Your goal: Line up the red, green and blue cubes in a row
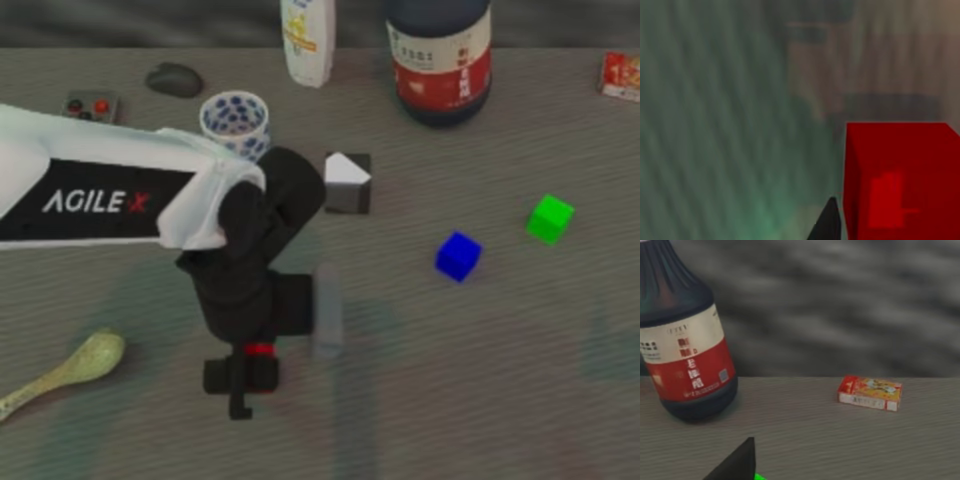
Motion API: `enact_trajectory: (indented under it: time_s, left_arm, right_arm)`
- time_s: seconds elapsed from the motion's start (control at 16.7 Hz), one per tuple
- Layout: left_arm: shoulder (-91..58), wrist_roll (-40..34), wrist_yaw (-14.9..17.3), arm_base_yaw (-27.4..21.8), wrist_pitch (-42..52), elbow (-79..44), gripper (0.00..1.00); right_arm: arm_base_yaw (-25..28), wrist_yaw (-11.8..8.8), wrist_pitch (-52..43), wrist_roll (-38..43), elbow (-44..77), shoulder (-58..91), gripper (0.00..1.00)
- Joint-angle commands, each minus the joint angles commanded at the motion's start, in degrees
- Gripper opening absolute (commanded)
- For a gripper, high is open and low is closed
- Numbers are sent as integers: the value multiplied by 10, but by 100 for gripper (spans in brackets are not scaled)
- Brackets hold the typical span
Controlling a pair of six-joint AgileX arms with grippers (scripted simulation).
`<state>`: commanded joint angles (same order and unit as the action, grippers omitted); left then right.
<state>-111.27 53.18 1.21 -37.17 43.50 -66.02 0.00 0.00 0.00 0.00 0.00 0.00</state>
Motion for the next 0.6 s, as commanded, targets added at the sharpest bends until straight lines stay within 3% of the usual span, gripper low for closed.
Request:
enact_trajectory:
  time_s: [0.18, 0.6]
  left_arm:
    - [0, 0, 0, 0, 0, 0, 98]
    - [0, 0, 0, 0, 0, 0, 100]
  right_arm:
    - [0, 0, 0, 0, 0, 0, 100]
    - [0, 0, 0, 0, 0, 0, 100]
